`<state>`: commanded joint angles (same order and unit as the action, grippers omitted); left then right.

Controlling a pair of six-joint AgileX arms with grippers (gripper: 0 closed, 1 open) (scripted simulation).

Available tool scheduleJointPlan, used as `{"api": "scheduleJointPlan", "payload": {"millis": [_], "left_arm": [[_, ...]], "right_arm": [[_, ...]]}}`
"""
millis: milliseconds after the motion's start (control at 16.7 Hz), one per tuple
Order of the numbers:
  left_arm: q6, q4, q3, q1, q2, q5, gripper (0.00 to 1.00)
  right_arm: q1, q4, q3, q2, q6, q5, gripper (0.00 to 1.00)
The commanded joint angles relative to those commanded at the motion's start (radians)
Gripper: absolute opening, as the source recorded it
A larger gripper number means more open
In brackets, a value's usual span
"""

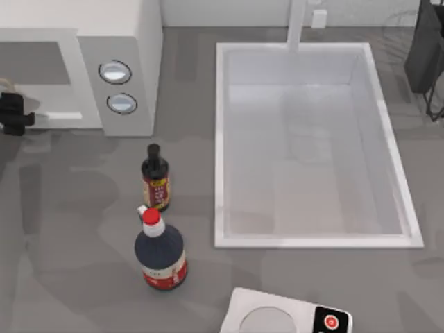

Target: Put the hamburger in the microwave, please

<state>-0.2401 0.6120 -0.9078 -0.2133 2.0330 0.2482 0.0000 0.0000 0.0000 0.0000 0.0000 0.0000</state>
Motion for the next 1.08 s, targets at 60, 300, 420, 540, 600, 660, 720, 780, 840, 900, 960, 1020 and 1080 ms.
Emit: {"api": "scheduleJointPlan", "payload": {"millis": [60,300,420,540,600,660,720,780,840,900,960,1020,1080], "left_arm": [[0.035,0.068,0.012,-0.005,0.017,0.003,0.00],[0.124,0.233,0.038,-0.020,0.058,0.009,0.00],[0.135,0.252,0.040,-0.022,0.062,0.010,0.00],[0.135,0.252,0.040,-0.022,0.062,0.010,0.00],[0.135,0.252,0.040,-0.022,0.062,0.010,0.00],[0.132,0.250,0.037,-0.016,0.059,0.009,0.00],[0.132,0.251,0.035,-0.016,0.059,0.008,0.00],[0.135,0.253,0.024,-0.012,0.060,0.001,0.00],[0.139,0.261,0.001,-0.006,0.066,-0.010,0.00],[0.144,0.270,-0.031,0.002,0.075,-0.024,0.00],[0.150,0.278,-0.075,0.011,0.089,-0.040,0.00],[0.156,0.281,-0.127,0.020,0.108,-0.056,0.00],[0.162,0.276,-0.187,0.028,0.131,-0.071,0.00]], "right_arm": [[0.000,0.000,0.000,0.000,0.000,0.000,1.00],[0.000,0.000,0.000,0.000,0.000,0.000,1.00],[0.000,0.000,0.000,0.000,0.000,0.000,1.00],[0.000,0.000,0.000,0.000,0.000,0.000,1.00],[0.000,0.000,0.000,0.000,0.000,0.000,1.00],[0.000,0.000,0.000,0.000,0.000,0.000,1.00],[0.000,0.000,0.000,0.000,0.000,0.000,1.00],[0.000,0.000,0.000,0.000,0.000,0.000,1.00],[0.000,0.000,0.000,0.000,0.000,0.000,1.00],[0.000,0.000,0.000,0.000,0.000,0.000,1.00],[0.000,0.000,0.000,0.000,0.000,0.000,1.00],[0.000,0.000,0.000,0.000,0.000,0.000,1.00],[0.000,0.000,0.000,0.000,0.000,0.000,1.00]]}}
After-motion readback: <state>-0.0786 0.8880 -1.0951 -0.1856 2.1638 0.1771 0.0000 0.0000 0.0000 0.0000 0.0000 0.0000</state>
